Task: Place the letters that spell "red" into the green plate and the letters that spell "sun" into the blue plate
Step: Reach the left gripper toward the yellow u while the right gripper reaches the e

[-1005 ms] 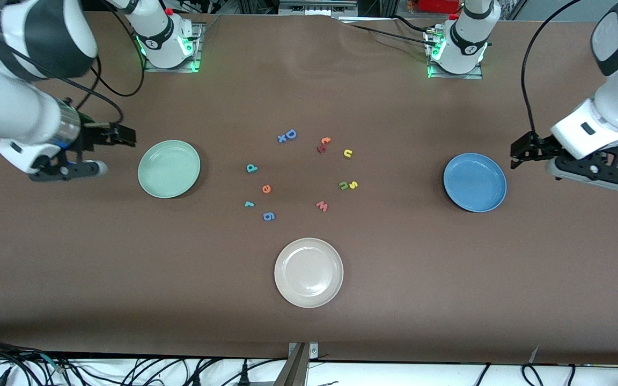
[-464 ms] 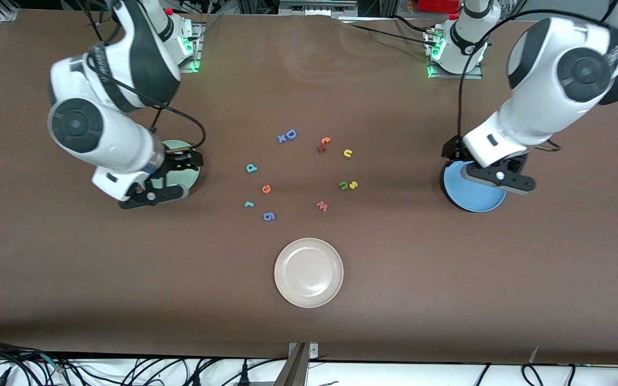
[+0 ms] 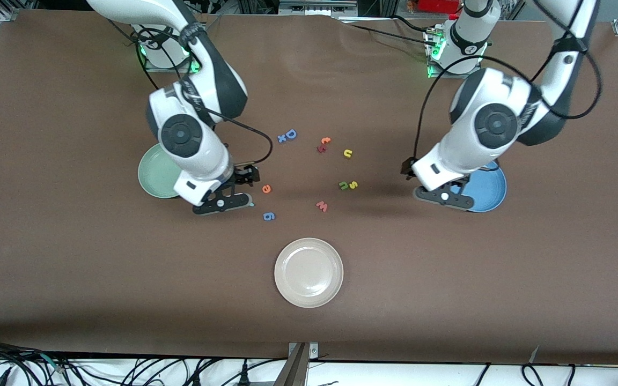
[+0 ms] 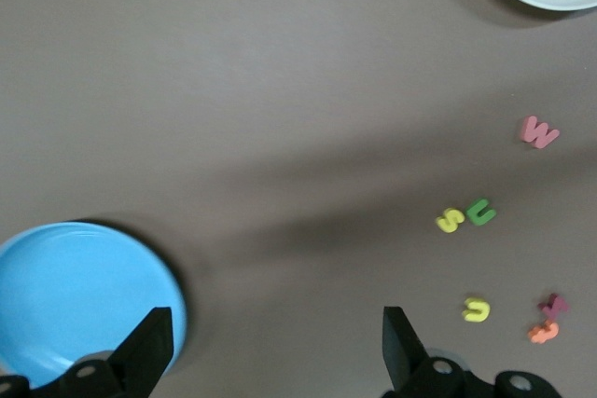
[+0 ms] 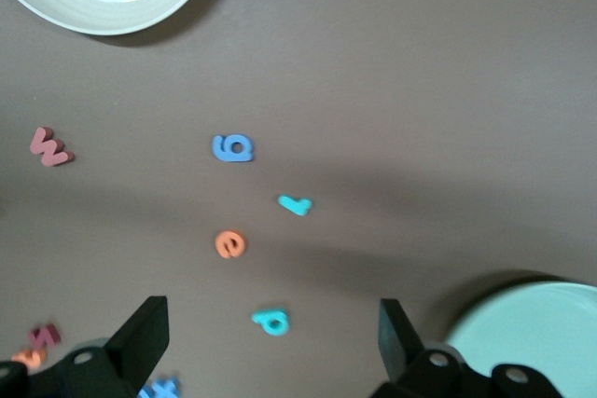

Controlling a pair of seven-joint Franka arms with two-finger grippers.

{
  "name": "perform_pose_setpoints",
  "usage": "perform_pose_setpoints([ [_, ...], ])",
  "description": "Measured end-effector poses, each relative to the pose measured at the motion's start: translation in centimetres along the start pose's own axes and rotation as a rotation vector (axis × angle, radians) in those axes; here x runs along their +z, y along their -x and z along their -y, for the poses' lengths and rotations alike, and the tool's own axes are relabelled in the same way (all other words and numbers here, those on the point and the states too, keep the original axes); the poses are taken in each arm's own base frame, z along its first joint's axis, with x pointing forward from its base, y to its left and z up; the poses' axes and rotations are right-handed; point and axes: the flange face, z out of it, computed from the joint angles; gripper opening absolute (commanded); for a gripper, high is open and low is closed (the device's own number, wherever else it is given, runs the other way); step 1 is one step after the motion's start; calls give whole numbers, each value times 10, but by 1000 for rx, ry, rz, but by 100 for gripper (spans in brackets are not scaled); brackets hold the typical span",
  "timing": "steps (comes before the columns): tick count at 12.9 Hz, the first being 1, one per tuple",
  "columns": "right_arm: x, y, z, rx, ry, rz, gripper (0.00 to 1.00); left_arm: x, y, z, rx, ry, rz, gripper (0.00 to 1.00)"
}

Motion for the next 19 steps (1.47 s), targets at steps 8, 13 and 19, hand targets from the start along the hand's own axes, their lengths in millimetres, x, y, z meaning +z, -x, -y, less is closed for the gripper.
perform_pose_setpoints([
  [8,90,20,40,25,-6,-51,62,57,-4,-39,224,9,6,100],
  [13,124,31,51,3,0,-50,62,113,18,-46,421,14,-92,97],
  [19,148,40,51,-4,-8,-79,62,157,69,-108,308,7,-34,94],
])
